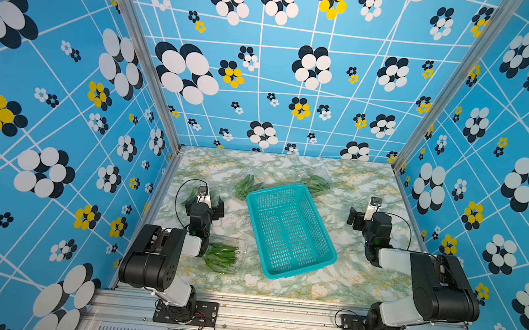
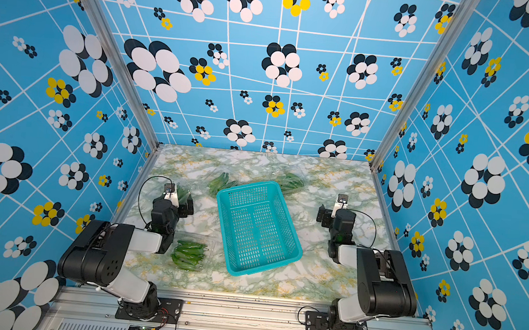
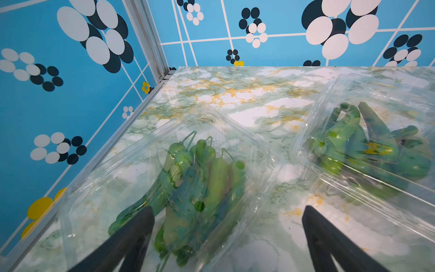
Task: Take small green peppers out of containers
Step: Move the basket to the center of the board.
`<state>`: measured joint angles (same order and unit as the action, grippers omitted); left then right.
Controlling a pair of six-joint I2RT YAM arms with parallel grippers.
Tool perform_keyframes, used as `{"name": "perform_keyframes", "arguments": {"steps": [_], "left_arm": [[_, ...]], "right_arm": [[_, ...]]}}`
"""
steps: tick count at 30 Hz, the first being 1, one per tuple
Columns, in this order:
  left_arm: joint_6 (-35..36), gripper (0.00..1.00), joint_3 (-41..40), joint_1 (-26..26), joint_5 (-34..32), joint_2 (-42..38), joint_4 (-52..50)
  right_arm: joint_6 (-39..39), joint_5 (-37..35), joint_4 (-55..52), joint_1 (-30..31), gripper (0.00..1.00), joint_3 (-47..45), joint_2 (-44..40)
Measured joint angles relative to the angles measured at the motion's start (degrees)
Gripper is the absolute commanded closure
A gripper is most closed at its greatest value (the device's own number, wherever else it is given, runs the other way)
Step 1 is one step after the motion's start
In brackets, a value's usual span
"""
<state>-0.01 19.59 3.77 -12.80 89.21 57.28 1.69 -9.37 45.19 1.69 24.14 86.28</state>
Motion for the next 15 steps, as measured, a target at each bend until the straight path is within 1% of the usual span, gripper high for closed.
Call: {"name": "perform_keyframes", "arguments": {"steps": [2,3,6,9,12,15], "left_arm": [[0.0,0.0,0.0,0.0,0.1,0.0,0.0],[0.1,0.0,0.0,0.0,0.3,0.0,0.0],[0.5,0.0,-0.2,0.9,0.4,-0.2,0.2],[1.2,0.01,-1.4,2.2,0.2,-1.6,0.9],[2.6,0.0,-1.9,3.9,-1.0,-6.4,-1.6],[4.0,0.0,-1.2,6.6,-3.0,-13.2,-6.1]], "right_arm": [[0.0,-0.3,-4.1,0.0,0.01,1.1,-0.7],[0.2,-0.5,-8.1,0.0,0.01,2.8,-1.3],[0.7,-0.4,-19.5,0.0,0.01,10.7,-2.2],[1.6,1.7,-28.1,0.0,0.01,18.6,-3.1],[2.6,5.1,-36.5,0.0,0.01,25.1,-3.3],[4.0,8.8,-43.4,0.0,0.01,29.2,-3.8]]}}
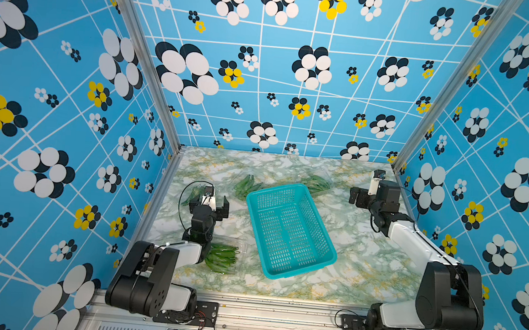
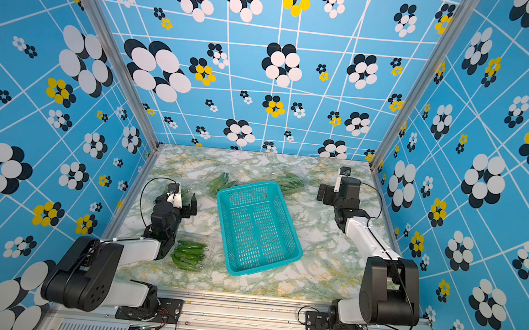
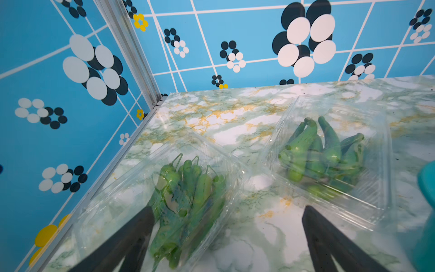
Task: Take small green peppers out of containers
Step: Move the basket to the center of the board.
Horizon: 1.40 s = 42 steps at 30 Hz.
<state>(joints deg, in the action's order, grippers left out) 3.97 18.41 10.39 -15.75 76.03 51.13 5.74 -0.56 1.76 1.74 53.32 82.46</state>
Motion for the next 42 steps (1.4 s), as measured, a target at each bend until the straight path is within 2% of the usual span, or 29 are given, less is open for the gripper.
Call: {"name": "perform_keyframes", "arguments": {"steps": [5,9,14,20,28,35,42], "left_arm": [[-1.5,0.0,6.0,2.4,-1.4,-9.6,-13.6],[-6.2,0.0,12.9,3.6,-1.6,-13.7,-27.0],[-12.7,0.0,20.7,5.8,-0.1,-13.9,-43.4],[-18.1,0.0,26.3,8.4,2.9,-11.1,-57.6],[-23.0,0.01,26.4,9.4,7.2,-10.9,-64.5],[-25.0,0.0,26.4,10.2,9.7,-10.0,-66.4],[-26.5,0.0,26.4,11.3,11.5,-8.1,-67.5]], "right_arm": [[2.3,5.2,-11.5,1.9,0.01,6.7,-0.2],[2.5,8.1,-19.6,7.9,0.03,14.7,2.7],[2.5,10.0,-27.9,15.8,0.05,21.4,10.1],[2.6,7.9,-34.6,20.7,0.11,22.3,17.4],[3.1,4.5,-38.6,21.2,0.24,23.5,20.6],[3.6,4.1,-39.1,21.5,0.41,23.7,23.1],[3.5,3.3,-40.5,21.6,0.72,23.7,23.2]]}}
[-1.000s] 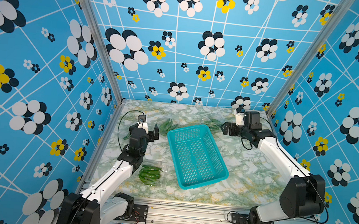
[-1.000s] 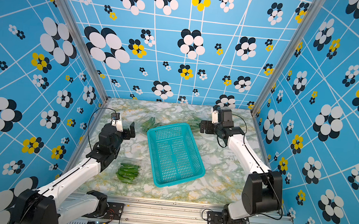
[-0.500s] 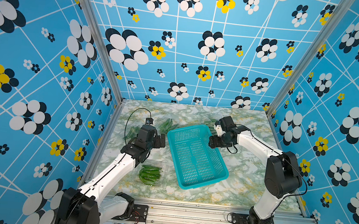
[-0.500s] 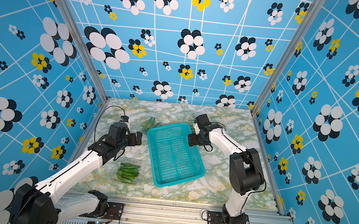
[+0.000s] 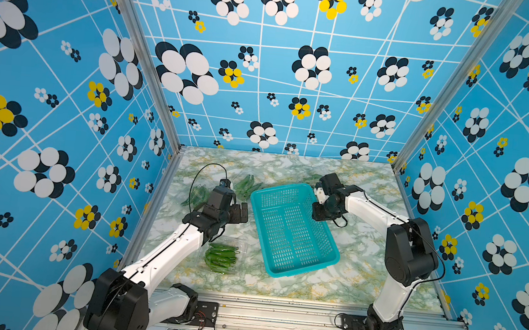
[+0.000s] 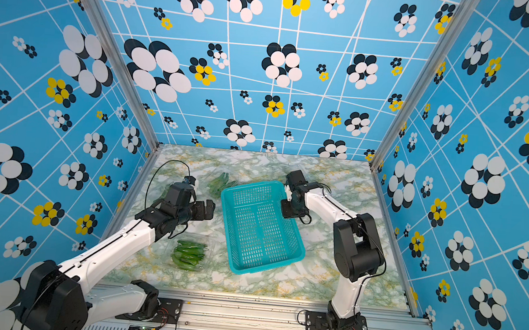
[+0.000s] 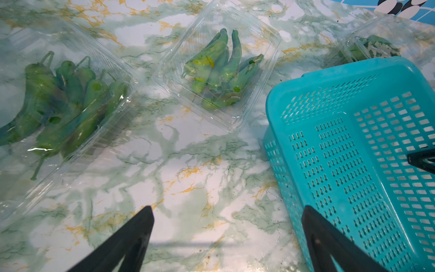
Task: Take small green peppers out of containers
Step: Move the basket to the center of the board.
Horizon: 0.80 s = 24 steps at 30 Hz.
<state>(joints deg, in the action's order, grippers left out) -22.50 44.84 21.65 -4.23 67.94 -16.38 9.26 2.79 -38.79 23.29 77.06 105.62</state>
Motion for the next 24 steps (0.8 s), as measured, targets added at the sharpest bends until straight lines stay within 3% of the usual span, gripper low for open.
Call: {"name": "perform_keyframes", "arguments": {"steps": [12,19,24], "left_arm": [[-0.7,0.0,0.0,1.3,1.7,3.2,0.1],[-0.7,0.0,2.0,1.3,1.7,5.1,0.1],[-0.3,0.0,5.0,1.3,1.7,5.4,-0.2]], "right_arm": [[-1.2,-2.2,-1.5,-3.0,0.78,-3.8,-2.8],[-1.1,-0.9,-1.6,-13.6,0.78,-11.1,-8.9],[-0.6,-1.2,-3.0,-20.4,0.78,-11.3,-9.2]]}}
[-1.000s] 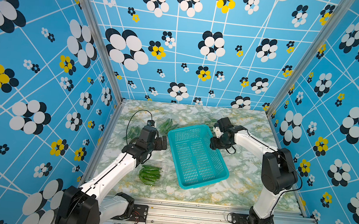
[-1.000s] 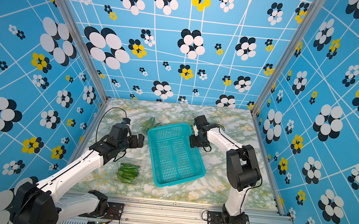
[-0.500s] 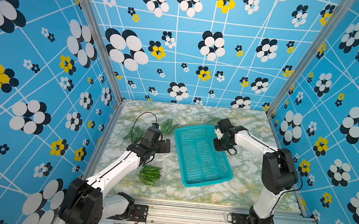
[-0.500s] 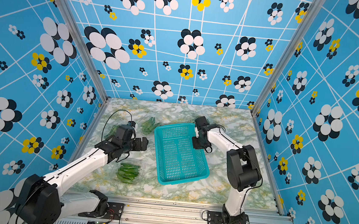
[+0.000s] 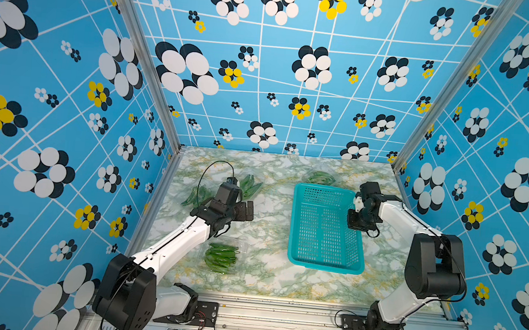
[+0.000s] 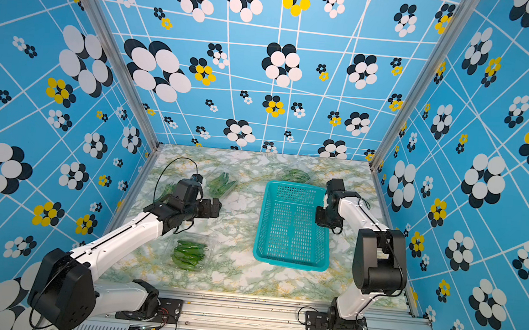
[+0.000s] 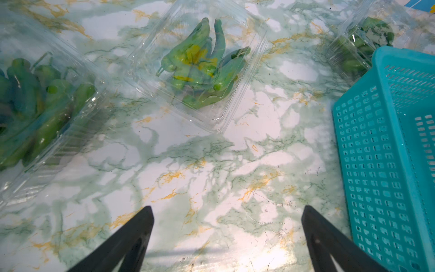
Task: Take small green peppers out of containers
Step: Move the basket to the center of the board.
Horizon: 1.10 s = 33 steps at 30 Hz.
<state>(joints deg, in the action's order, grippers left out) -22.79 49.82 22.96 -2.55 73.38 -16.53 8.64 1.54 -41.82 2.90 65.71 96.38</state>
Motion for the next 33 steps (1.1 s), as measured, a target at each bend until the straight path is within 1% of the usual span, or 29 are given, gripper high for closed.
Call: {"name": "perform_keyframes", "arguments": {"steps": [5,13,18,23,30,33], "left_arm": [[1.6,0.01,4.3,0.0,-0.5,1.0,-0.3],[4.5,0.0,8.9,-0.4,-0.8,3.8,-1.5],[5.5,0.0,10.3,-2.2,0.1,4.9,-2.3],[5.9,0.0,10.4,-4.9,1.4,5.2,-2.3],[6.4,0.0,11.9,-6.4,1.8,7.3,-2.4],[6.3,0.0,11.9,-6.5,1.7,7.3,-2.4]], "right_arm": [[0.4,-0.4,-1.7,-4.4,0.79,0.0,-0.1],[0.5,-2.1,-4.3,-11.1,0.77,1.5,1.1],[-0.5,-3.1,-5.4,-14.7,0.77,5.0,3.9],[-1.2,-3.3,-6.1,-19.8,0.77,6.8,5.2],[-2.5,-4.0,-7.0,-23.2,0.76,13.2,10.6],[-2.9,-4.0,-7.6,-24.3,0.76,17.7,13.9]]}}
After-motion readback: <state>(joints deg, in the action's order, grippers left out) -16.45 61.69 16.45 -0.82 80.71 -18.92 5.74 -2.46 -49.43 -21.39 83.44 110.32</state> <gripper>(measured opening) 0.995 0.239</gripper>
